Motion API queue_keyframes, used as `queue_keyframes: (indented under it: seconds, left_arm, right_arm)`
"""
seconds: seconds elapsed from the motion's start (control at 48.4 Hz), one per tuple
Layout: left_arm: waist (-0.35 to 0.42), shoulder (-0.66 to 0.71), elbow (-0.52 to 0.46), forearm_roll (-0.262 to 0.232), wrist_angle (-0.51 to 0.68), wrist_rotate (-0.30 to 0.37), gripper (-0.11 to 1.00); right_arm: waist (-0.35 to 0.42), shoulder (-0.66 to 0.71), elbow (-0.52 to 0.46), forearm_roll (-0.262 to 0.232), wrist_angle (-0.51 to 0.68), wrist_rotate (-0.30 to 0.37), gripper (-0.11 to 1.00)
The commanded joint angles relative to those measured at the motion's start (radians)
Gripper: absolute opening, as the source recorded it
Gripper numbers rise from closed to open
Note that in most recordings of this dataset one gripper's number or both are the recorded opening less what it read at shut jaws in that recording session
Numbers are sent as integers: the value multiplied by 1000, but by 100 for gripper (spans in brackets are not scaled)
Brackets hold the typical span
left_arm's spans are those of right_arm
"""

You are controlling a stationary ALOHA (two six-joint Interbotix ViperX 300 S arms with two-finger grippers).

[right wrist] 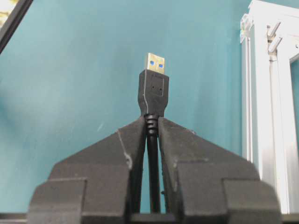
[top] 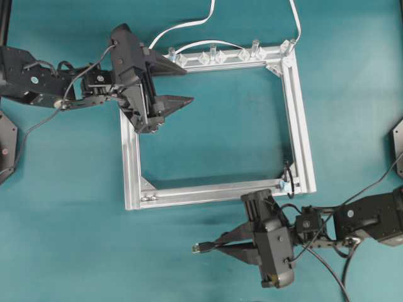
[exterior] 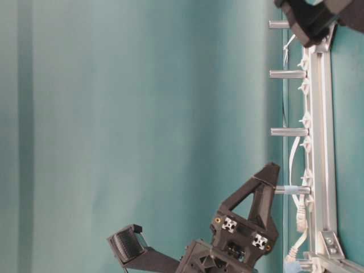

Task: Insert the wire through the string loop located on the right side.
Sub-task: 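Lift the cable and carry it right toward the zip-tie loop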

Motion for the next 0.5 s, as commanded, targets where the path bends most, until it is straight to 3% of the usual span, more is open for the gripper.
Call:
queue_keyframes:
  seconds: [0.0, 0.476]
  left_arm:
    - [-2, -25, -8, 3, -5, -3, 75]
    - [-3, -25, -8, 3, -5, -3, 75]
  right_arm:
    - [-5, -31, -8, 2, -3, -2, 12]
    - [-9, -31, -8, 2, 23, -2, 12]
